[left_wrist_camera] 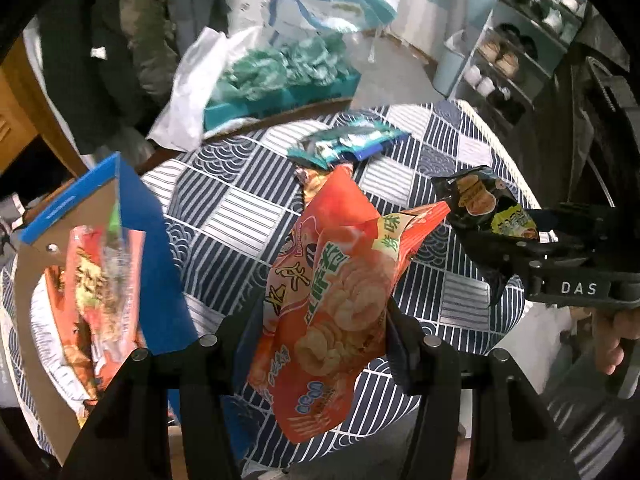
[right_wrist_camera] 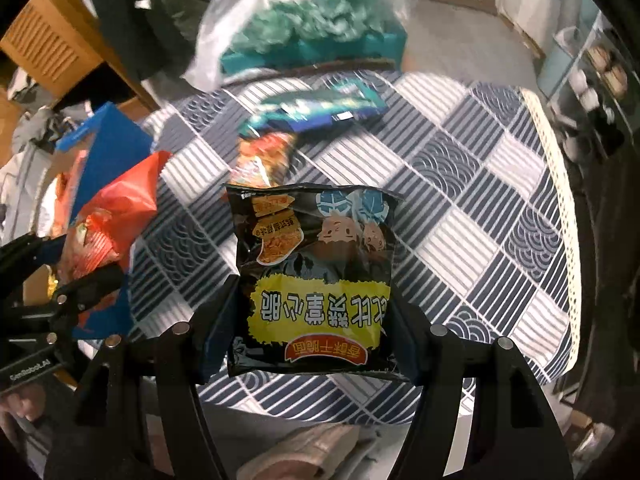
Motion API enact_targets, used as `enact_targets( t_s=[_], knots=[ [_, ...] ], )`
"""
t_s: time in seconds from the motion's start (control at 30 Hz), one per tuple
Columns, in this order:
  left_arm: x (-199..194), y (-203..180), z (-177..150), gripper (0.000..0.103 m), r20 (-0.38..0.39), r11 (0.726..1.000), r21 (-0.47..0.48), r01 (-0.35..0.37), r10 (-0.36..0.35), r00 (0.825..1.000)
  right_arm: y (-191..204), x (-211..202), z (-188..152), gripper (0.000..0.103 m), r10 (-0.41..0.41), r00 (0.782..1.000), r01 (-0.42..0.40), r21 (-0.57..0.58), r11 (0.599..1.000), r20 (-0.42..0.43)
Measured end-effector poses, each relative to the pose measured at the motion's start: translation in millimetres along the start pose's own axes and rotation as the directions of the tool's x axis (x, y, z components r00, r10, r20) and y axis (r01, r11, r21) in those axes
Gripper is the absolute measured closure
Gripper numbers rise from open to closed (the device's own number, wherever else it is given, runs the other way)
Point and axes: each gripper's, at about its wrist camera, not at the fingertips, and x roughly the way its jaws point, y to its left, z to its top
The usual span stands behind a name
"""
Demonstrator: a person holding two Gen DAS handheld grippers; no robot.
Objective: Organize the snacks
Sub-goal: 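Lift the black bag and orange bag and carry them over the box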
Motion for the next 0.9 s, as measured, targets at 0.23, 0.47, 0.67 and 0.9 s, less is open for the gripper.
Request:
enact_targets(
  t_s=[0.23, 0.47, 0.67, 0.9],
  knots=[
    [-28.0, 22.3, -2.5, 0.047, 0.044, 0.999, -0.053, -0.011, 0.013, 0.999, 37.1, -25.3, 11.8, 0.036, 0.04, 0.997, -0.035, -0.069, 0.997, 0.063],
    [-50.1, 52.2, -9.7, 0.047, 0.081, 0.992, -0.114, -0.056, 0.066, 0.995, 75.0, -38.5, 22.6, 0.036, 0.087, 0.992, -0.074, -0.135, 0.988, 0.091],
    [-66.5, 76.4, -18.0, 0.047, 0.102, 0.983, -0.17, -0.065, 0.083, 0.991, 106.0, -42.3, 29.5, 0.036, 0.111, 0.989, -0.092, -0.184, 0.979, 0.097],
    [-82.9, 106.5, -30.5, 0.047, 0.124, 0.969, -0.235, -0.08, 0.111, 0.986, 144.1, -42.8, 37.4, 0.036, 0.138, 0.986, -0.112, -0.241, 0.964, 0.095]
  ],
)
